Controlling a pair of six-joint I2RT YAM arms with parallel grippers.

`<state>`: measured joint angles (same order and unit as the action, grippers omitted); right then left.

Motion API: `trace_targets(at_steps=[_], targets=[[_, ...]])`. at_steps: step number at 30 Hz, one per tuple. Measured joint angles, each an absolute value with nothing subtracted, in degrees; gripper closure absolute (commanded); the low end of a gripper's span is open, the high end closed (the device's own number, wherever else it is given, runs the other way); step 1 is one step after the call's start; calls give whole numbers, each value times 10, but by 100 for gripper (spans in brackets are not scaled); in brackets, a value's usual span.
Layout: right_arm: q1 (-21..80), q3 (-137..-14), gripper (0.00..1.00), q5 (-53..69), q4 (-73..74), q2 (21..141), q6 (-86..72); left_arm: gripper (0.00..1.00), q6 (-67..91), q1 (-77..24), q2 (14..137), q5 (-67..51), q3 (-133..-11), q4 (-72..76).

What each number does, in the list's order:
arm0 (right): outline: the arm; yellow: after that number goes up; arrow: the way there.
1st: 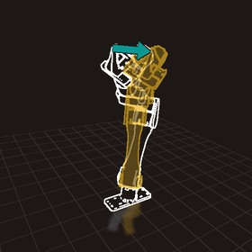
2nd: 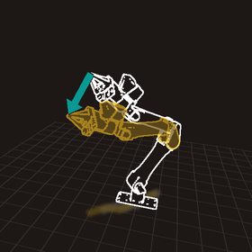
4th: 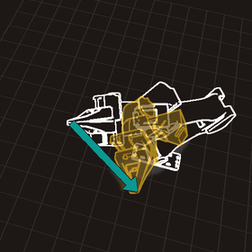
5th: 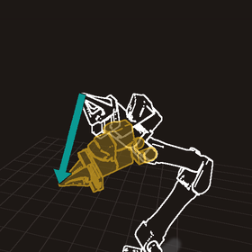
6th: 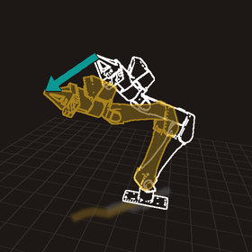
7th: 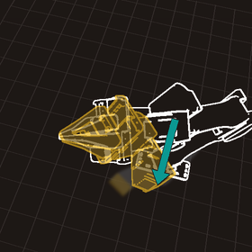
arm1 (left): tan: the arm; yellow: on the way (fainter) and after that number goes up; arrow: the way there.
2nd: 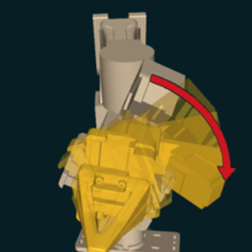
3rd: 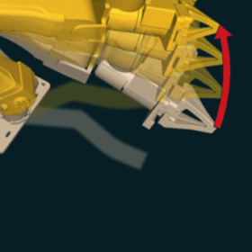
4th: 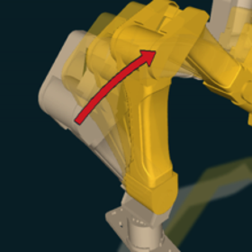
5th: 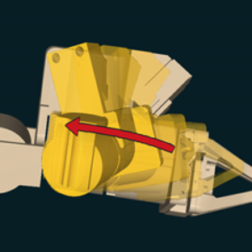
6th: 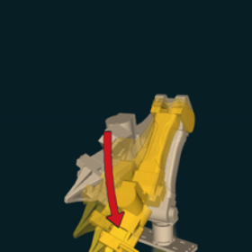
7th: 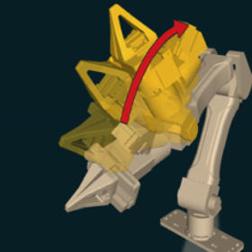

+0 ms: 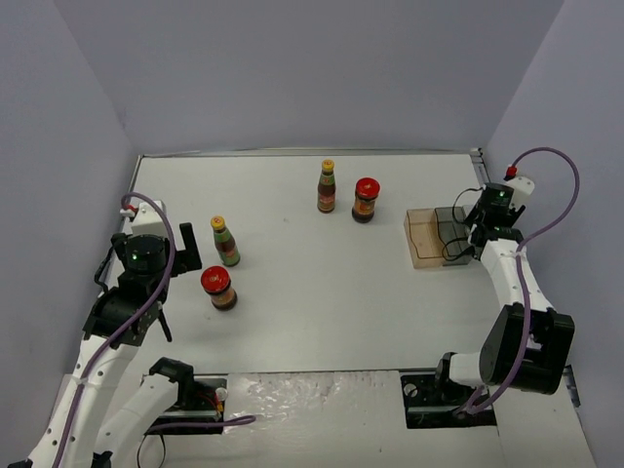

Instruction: Organize the condiment bottles

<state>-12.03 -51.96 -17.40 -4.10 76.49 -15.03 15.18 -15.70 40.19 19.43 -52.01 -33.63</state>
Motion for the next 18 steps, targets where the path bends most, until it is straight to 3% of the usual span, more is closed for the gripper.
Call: trace_targets(at_steps=[18], targets=[[-157, -486, 100, -169, -118, 813, -146, 3, 151, -157, 389, 210, -507, -318]])
